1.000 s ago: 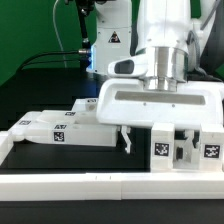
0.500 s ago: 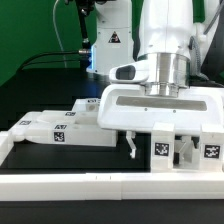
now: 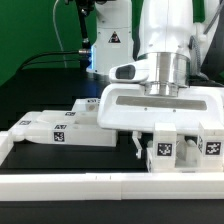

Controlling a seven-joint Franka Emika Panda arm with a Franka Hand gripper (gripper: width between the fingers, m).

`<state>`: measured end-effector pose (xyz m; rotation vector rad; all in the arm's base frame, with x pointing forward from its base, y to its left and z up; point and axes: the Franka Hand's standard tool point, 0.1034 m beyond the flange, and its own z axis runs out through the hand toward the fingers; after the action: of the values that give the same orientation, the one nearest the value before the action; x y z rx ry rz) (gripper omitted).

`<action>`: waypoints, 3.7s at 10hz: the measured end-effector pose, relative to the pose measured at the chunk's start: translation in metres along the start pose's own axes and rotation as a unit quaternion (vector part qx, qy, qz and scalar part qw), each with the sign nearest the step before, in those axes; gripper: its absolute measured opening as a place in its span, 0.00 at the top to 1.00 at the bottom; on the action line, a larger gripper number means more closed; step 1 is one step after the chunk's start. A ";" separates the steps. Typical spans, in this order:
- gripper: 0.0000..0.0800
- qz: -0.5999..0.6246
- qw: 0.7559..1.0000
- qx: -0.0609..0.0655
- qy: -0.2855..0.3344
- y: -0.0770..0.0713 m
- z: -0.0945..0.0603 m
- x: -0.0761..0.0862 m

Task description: Assemble chair

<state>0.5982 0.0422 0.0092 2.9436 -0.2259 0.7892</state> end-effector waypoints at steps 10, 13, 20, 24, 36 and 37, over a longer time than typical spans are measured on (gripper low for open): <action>0.60 0.044 0.980 0.035 -0.190 0.017 -0.072 0.011; 0.60 0.050 0.955 0.042 -0.290 0.017 -0.071 0.002; 0.60 0.048 0.853 -0.053 -0.516 0.032 -0.081 0.008; 0.60 -0.015 0.842 -0.014 -0.540 0.033 -0.079 0.008; 0.60 -0.077 0.814 0.009 -0.576 0.035 -0.072 0.019; 0.60 -0.076 0.814 0.008 -0.576 0.036 -0.071 0.019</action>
Offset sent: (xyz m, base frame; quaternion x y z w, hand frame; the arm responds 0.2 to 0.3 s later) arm -0.0368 -0.0094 0.0209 0.0371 -0.0458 0.0620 0.9963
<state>0.5731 0.0132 0.0818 2.9387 -0.0289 -1.0883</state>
